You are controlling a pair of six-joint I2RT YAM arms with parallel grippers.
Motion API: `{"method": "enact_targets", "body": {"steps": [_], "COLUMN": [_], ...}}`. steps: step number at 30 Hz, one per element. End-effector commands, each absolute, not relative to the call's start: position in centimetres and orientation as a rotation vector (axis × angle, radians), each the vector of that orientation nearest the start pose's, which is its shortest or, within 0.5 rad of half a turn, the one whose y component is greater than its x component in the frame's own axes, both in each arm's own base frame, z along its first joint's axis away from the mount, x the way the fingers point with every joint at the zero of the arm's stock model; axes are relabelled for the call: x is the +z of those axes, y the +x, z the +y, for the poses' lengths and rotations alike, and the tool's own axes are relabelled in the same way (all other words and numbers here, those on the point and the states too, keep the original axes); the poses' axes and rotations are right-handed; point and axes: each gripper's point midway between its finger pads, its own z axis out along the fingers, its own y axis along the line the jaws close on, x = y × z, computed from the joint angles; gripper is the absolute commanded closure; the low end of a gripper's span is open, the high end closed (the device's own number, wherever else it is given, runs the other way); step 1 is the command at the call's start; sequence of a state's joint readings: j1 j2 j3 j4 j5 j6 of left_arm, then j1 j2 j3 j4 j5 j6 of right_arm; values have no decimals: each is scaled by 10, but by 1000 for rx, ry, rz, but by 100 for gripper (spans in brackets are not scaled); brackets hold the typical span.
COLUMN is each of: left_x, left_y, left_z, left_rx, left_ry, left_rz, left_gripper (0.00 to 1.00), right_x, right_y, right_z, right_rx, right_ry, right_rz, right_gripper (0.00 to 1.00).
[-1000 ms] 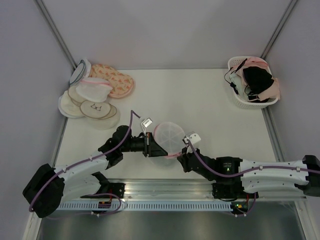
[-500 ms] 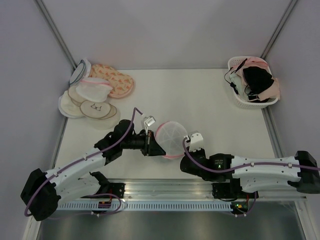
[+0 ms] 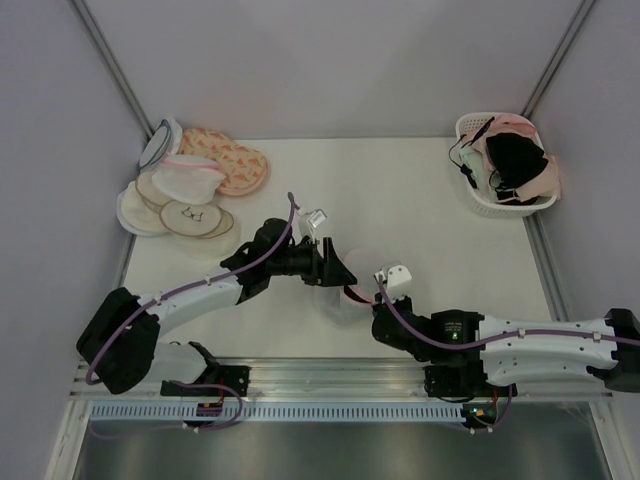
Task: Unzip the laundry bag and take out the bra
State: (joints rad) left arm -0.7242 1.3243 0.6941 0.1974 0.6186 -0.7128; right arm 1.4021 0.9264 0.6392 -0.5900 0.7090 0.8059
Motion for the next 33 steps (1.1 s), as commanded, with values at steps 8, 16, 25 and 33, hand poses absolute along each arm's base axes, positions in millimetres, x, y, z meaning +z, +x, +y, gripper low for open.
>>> {"method": "enact_targets", "body": {"steps": [8, 16, 25, 33], "left_x": [176, 135, 127, 129], "left_y": [173, 132, 153, 166], "left_z": [-319, -319, -326, -334], "left_rx": [-1403, -1378, -1283, -1231], "left_ry": [36, 1, -8, 24], "left_rz": [2290, 2466, 2445, 2439], "left_gripper": [17, 16, 65, 98], "right_x": [118, 127, 132, 119], "right_y": [119, 119, 110, 113], "right_z": [269, 284, 289, 263], "right_rx": [573, 634, 721, 596], "right_ry": [-431, -446, -493, -466], "right_rz": [2167, 2133, 2113, 2171], "right_gripper": [100, 100, 100, 100]}}
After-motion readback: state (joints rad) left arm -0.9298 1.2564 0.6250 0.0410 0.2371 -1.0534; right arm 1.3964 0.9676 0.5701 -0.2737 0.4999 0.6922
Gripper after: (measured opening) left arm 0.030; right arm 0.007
